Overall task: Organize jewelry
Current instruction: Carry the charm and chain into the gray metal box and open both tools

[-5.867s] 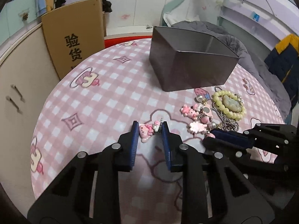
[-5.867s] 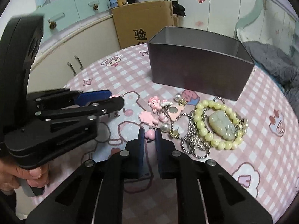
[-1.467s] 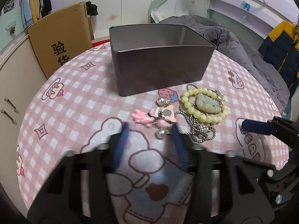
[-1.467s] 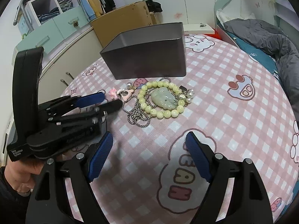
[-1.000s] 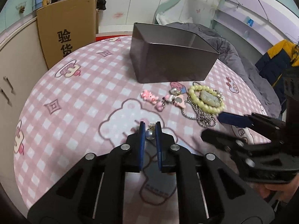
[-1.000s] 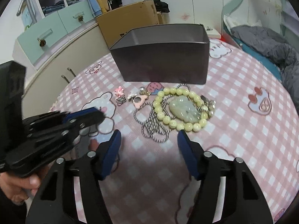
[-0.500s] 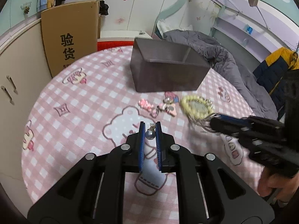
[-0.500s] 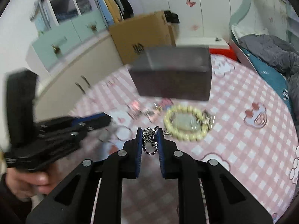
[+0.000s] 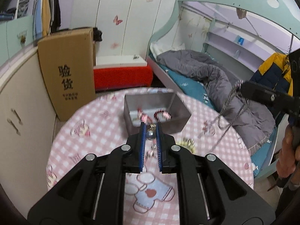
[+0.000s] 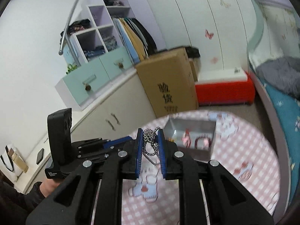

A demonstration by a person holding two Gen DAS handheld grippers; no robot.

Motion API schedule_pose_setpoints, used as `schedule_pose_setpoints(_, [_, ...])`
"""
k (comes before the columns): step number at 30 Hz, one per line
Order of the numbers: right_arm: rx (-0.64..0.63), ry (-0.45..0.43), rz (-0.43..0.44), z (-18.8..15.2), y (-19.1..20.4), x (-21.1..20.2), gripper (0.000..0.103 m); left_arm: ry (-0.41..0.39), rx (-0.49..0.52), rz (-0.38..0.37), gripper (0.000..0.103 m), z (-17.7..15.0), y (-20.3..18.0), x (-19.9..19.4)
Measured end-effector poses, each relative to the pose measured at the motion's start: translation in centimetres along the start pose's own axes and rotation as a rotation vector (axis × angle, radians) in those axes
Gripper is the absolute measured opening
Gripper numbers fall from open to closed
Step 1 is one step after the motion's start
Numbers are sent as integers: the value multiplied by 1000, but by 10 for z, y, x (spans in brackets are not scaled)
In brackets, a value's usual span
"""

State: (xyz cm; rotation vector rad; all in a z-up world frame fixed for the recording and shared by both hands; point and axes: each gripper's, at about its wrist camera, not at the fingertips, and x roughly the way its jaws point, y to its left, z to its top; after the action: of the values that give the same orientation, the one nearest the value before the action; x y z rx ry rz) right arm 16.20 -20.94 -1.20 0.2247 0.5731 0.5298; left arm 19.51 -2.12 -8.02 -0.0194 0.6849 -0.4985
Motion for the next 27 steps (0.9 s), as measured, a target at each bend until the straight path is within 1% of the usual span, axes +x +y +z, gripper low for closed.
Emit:
schedule_pose_setpoints(4, [-40,-60,-1,30,5,-11,14,-44,25,-2,11,30,-5,-6])
schedule_pose_setpoints(7, [-49,-94,0,52,3,-12,14,-70,47,-6,11,56,-10,-4])
schedule_pose_setpoints(10, [-47,-102,-2,70,-3,-4,14,-64,45,-26,11,74,-11,5])
schedule_pose_setpoints(13, [-31,-72,-9,78,-15,15,14,-43,30,-42,11,88,-9,22])
schedule_pose_setpoints(15, [-7,-40,-10,78,-26,30,14,-9,10,-49,11,93,-6,41])
schedule_pose_setpoints(18, [53,53,-34,66,-53,68,16,29,2,-47,12,93,1,70])
schedule_pose_setpoints(19, [84,82,-45,61,-63,79,17,45,8,-34,19,92,2,78])
schedule_pose_setpoints(20, [109,108,-62,56,-71,87,19,84,17,-6,41,90,4,90])
schedule_pose_setpoints(21, [129,122,-81,52,-77,92,34,105,16,17,60,88,6,96])
schedule_pose_setpoints(22, [162,130,-103,43,-86,96,61,104,11,39,89,86,8,99])
schedule_pose_setpoints(23, [189,123,-117,38,-92,97,77,58,3,59,94,82,11,95])
schedule_pose_setpoints(24, [213,105,-129,34,-98,95,92,43,3,71,94,80,12,93])
schedule_pose_setpoints(25, [241,87,-134,30,-103,92,95,41,3,92,94,78,14,92])
schedule_pose_setpoints(27, [288,83,-151,26,-111,87,95,40,-10,132,94,75,19,90])
